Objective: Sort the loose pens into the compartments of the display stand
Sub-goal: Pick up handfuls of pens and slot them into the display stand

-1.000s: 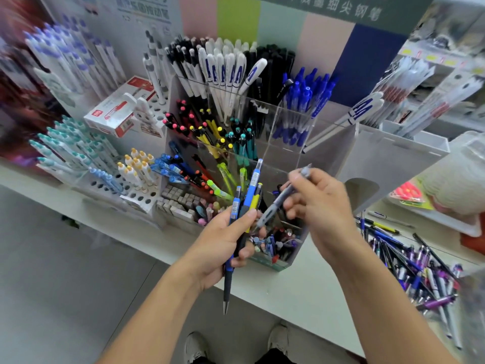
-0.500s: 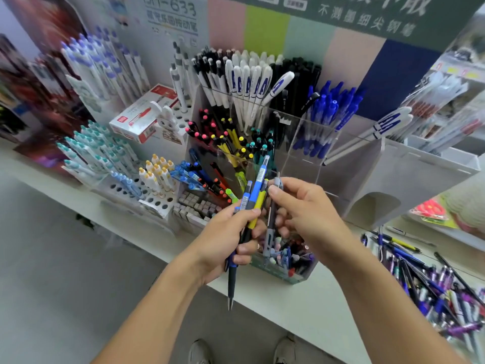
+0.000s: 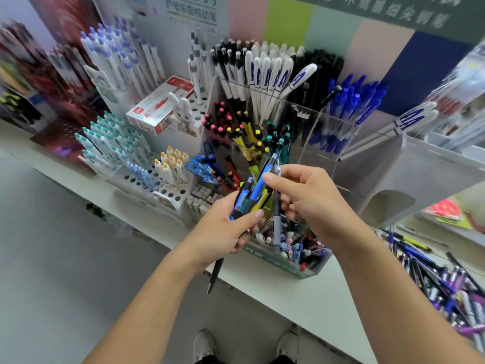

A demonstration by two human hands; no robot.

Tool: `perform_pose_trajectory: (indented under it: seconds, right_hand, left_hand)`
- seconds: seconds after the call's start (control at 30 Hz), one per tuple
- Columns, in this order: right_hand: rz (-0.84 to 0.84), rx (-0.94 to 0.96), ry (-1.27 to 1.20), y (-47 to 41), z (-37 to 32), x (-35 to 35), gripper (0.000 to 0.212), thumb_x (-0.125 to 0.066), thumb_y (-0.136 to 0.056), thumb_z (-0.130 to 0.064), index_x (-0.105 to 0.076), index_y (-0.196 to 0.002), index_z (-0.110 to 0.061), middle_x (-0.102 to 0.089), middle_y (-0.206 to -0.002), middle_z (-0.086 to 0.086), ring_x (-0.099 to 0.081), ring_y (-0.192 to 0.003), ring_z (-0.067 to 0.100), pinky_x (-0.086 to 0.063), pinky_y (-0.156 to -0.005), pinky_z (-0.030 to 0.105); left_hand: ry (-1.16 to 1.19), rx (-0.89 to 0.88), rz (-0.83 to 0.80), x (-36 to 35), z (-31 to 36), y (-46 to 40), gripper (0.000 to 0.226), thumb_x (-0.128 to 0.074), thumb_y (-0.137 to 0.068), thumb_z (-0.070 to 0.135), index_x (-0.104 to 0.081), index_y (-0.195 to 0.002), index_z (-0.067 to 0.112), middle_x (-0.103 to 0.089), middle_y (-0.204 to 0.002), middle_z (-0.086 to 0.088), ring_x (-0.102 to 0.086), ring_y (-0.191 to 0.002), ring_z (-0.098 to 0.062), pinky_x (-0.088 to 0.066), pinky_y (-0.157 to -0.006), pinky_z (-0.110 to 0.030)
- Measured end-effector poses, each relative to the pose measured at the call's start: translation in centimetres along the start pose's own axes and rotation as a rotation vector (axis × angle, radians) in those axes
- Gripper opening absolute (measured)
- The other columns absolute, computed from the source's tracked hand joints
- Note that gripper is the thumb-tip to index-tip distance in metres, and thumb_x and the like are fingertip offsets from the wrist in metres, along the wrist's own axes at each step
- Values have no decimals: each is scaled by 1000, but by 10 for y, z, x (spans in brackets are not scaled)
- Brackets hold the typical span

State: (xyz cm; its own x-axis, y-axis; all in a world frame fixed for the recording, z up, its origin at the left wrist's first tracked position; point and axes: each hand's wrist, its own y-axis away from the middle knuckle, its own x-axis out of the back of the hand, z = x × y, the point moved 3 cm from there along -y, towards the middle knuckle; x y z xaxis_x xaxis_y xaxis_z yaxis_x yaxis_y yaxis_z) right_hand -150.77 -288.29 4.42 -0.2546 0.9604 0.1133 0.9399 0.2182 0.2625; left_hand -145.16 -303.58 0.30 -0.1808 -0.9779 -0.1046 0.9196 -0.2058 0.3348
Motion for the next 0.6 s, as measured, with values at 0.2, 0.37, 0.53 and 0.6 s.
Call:
perform_pose_trajectory:
  seconds: [0.2, 0.37, 0.53, 0.6]
  right_hand:
    - [24, 9, -74, -7, -5, 2, 14, -60, -101, -14, -67, -89, -9, -46, -65, 11, -46, -47, 12, -39, -38, 22]
    - [-29, 61, -46, -6, -16, -3, 13, -62, -99, -14, -66, -91, -5, -47, -53, 0, -45, -45, 12, -39, -37, 21]
    - [140, 243, -88, -1, -38, 16, 17, -56, -102, -12, -63, -92, 0, -51, -63, 10, -48, -46, 14, -44, -39, 22]
    - [236, 303, -113, 3, -50, 32, 18, -55, -103, -13, -62, -87, -7, -53, -58, 3, -48, -45, 13, -43, -38, 23]
  left_hand:
    - [-66, 16, -61, 2, 1, 1, 16, -56, -103, 22, -54, -119, 19, -49, -88, -12, -27, -49, -11, -23, -42, -22]
    - [-127, -17, -52, 8, 6, 4, 14, -55, -104, 22, -56, -117, 22, -50, -83, -13, -33, -46, -9, -25, -42, -22]
    - [-1, 4, 77, 25, 9, 7, 10, -56, -102, 20, -54, -108, 12, -56, -68, 4, -38, -42, -3, -23, -42, -19]
    - [166, 10, 173, 30, 10, 7, 14, -61, -98, 24, -55, -102, 12, -50, -71, 0, -29, -46, -8, -21, -41, -18]
